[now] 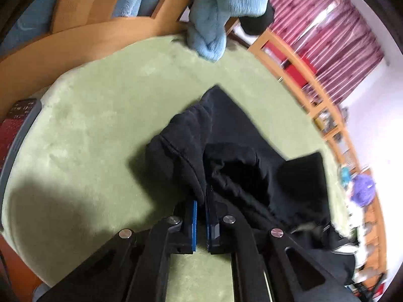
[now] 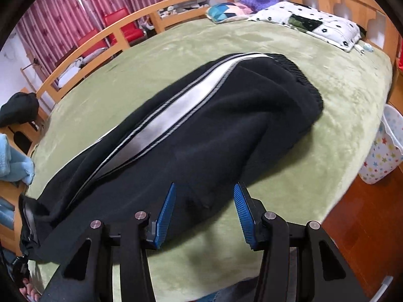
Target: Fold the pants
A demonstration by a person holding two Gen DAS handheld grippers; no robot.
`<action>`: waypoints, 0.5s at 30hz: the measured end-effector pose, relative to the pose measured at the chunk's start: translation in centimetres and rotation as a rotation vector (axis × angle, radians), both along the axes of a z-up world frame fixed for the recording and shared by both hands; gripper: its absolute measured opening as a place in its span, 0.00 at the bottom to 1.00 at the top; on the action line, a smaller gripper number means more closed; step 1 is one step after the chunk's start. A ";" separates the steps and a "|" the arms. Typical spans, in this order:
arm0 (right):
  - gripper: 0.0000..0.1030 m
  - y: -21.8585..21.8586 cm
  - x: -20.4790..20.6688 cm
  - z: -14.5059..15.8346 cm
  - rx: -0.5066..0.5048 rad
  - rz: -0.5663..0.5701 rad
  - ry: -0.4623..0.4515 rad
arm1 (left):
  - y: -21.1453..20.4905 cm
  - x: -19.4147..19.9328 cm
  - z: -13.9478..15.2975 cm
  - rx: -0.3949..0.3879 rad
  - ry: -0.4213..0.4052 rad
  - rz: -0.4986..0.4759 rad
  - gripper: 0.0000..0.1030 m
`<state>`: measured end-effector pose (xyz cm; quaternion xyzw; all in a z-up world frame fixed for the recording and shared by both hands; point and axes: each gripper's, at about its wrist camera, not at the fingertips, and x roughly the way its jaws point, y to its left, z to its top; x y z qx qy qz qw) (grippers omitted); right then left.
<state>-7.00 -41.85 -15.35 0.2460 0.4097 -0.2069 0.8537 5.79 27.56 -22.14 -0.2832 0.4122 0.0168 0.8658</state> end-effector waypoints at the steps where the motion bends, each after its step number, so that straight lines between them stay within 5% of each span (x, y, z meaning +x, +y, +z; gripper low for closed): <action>1: 0.47 0.3 0.2 -0.3 0.005 0.014 0.003 | -0.7 0.3 -0.5 0.050 0.046 -0.022 0.09; 5: 0.47 0.5 0.5 -0.8 0.035 0.050 0.003 | -2.9 -0.3 -0.3 0.068 0.136 -0.085 0.21; 10: 0.47 0.6 0.5 -0.8 0.038 0.081 -0.014 | -6.6 -3.0 3.3 0.045 -0.001 -0.192 0.58; 15: 0.47 0.5 0.8 -0.9 0.055 0.116 -0.029 | -12.5 -1.1 5.2 0.078 -0.055 -0.263 0.68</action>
